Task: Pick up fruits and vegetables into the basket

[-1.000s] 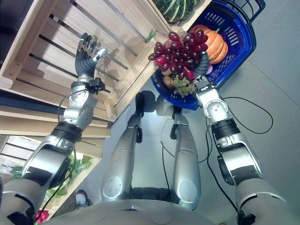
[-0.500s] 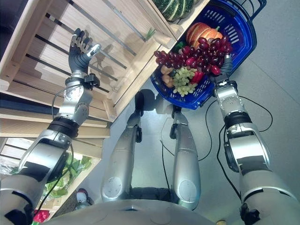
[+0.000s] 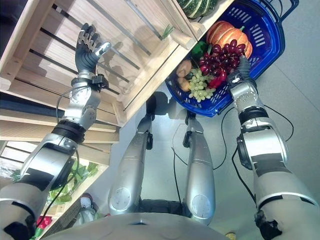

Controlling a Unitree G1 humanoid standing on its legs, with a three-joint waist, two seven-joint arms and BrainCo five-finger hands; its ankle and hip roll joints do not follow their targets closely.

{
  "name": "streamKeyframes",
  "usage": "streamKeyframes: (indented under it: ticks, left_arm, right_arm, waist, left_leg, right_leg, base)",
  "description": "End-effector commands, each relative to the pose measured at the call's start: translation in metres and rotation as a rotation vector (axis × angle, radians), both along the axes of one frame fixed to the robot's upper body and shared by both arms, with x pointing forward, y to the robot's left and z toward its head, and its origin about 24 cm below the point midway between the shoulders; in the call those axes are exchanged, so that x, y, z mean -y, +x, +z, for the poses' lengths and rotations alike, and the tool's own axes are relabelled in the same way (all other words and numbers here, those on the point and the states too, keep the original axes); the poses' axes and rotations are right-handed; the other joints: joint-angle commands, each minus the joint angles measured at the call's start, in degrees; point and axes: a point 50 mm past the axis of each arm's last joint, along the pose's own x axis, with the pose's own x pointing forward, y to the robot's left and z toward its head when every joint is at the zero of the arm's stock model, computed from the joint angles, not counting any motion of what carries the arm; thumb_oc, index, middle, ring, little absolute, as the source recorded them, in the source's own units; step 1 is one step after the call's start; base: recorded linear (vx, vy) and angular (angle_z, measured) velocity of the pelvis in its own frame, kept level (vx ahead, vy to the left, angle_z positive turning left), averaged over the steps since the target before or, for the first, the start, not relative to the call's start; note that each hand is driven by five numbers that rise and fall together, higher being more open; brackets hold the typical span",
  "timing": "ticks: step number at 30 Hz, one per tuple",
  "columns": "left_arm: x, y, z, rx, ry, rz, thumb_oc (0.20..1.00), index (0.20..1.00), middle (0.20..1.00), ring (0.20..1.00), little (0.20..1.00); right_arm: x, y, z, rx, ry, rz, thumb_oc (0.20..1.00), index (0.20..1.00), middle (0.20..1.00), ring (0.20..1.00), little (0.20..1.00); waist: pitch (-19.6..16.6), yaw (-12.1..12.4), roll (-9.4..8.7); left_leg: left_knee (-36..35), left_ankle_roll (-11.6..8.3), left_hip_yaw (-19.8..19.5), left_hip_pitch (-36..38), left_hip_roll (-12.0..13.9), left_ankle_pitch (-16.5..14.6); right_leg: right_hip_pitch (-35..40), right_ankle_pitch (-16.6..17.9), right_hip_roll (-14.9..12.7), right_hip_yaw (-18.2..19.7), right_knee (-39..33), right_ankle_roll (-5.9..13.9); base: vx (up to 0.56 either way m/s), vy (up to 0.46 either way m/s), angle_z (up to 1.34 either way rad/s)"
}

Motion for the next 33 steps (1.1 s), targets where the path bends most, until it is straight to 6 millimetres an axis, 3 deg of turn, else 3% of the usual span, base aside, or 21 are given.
streamKeyframes:
  ticks: [1,3,4,5,6,7,18,25,29,33]
  left_arm:
    - [0.009,-0.001,0.009,0.081,-0.066,-0.014,1.000,1.000,1.000,1.000,1.000]
    - [0.011,0.000,0.011,0.083,-0.063,-0.020,1.000,1.000,1.000,1.000,1.000]
    - [0.013,0.000,0.011,0.085,-0.060,-0.022,1.000,1.000,1.000,1.000,1.000]
    - [0.016,0.000,0.012,0.087,-0.058,-0.024,1.000,1.000,1.000,1.000,1.000]
    - [0.017,0.000,0.012,0.086,-0.059,-0.025,1.000,1.000,1.000,1.000,1.000]
    - [0.017,0.001,0.013,0.086,-0.057,-0.027,1.000,1.000,1.000,1.000,1.000]
    - [0.019,-0.003,0.003,0.074,-0.048,-0.039,1.000,1.000,1.000,1.000,1.000]
    - [0.007,-0.005,-0.011,0.004,-0.009,-0.014,1.000,1.000,1.000,1.000,1.000]
    - [-0.003,-0.008,-0.026,-0.058,0.032,0.011,1.000,1.000,1.000,1.000,1.000]
    - [-0.019,-0.022,-0.067,-0.213,0.095,0.041,1.000,1.000,1.000,1.000,1.000]
  right_arm:
    - [0.018,-0.001,0.022,0.030,-0.136,-0.098,0.200,0.200,0.200,0.200,0.200]
    - [0.017,0.000,0.025,-0.014,-0.216,-0.135,0.200,0.200,0.200,0.200,0.200]
    - [0.016,0.001,0.026,-0.042,-0.261,-0.151,0.263,0.263,0.263,0.263,0.263]
    - [0.017,0.001,0.026,-0.086,-0.316,-0.174,0.523,0.523,0.523,0.523,0.523]
    - [0.017,0.001,0.026,-0.105,-0.331,-0.177,0.884,0.884,0.884,0.884,0.884]
    - [0.018,0.001,0.025,-0.152,-0.366,-0.185,1.000,1.000,1.000,1.000,1.000]
    - [0.027,-0.004,0.014,-0.256,-0.400,-0.266,1.000,1.000,1.000,1.000,1.000]
    - [0.039,-0.014,-0.006,-0.311,-0.465,-0.299,1.000,1.000,1.000,1.000,1.000]
    - [0.044,-0.020,-0.020,-0.339,-0.486,-0.297,1.000,1.000,1.000,1.000,1.000]
    - [0.051,-0.037,-0.055,-0.391,-0.559,-0.277,1.000,1.000,1.000,1.000,1.000]
  waist:
    - [-2.1,0.3,3.13]
    - [-2.1,0.4,3.23]
    - [-2.1,0.4,3.29]
    - [-2.1,0.4,3.35]
    - [-2.1,0.5,3.35]
    - [-2.1,0.5,3.40]
    - [-2.1,1.0,3.90]
    - [-2.1,1.1,3.23]
    - [-2.1,1.2,3.05]
    - [-2.5,1.1,2.19]
  left_leg:
    - [8.2,0.74,-0.3,-3.5,-4.8,-7.5]
    - [8.7,0.79,-0.3,-4.0,-5.0,-7.5]
    - [8.8,0.82,-0.3,-4.2,-5.0,-7.5]
    - [8.9,0.89,-0.2,-4.5,-5.1,-7.4]
    - [8.9,0.91,-0.3,-4.6,-5.1,-7.4]
    - [9.0,0.93,-0.4,-4.8,-5.2,-7.4]
    - [9.1,1.40,-0.7,-3.9,-5.4,-7.6]
    - [6.6,1.42,-0.7,3.2,-4.9,-7.7]
    - [4.5,1.18,-0.8,8.0,-4.4,-7.1]
    - [0.3,0.75,-1.0,17.1,-3.9,-6.7]
  right_leg:
    - [-0.2,-0.2,2.5,0.0,0.5,4.44]
    - [-0.7,-0.1,2.6,0.0,0.8,4.40]
    - [-0.9,-0.1,2.6,0.0,0.9,4.40]
    - [-1.2,0.0,2.6,0.1,0.9,4.37]
    - [-1.3,0.1,2.6,0.1,0.9,4.36]
    - [-1.4,0.1,2.6,0.1,0.9,4.33]
    - [-1.1,-0.4,3.3,0.8,1.8,3.96]
    - [5.2,-0.8,3.6,1.6,0.2,4.11]
    - [9.7,-0.4,3.3,1.8,-1.5,4.33]
    - [19.2,0.4,2.1,2.3,-6.1,4.90]
  base:
    - [0.00,0.000,0.00]
    - [0.00,0.000,0.00]
    - [0.00,0.007,0.05]
    - [0.00,0.007,0.06]
    - [0.00,0.010,0.05]
    - [0.00,0.015,0.03]
    - [0.00,0.000,0.00]
    - [-0.03,0.006,0.04]
    - [-0.04,0.015,-0.01]
    - [-0.01,0.000,-0.06]
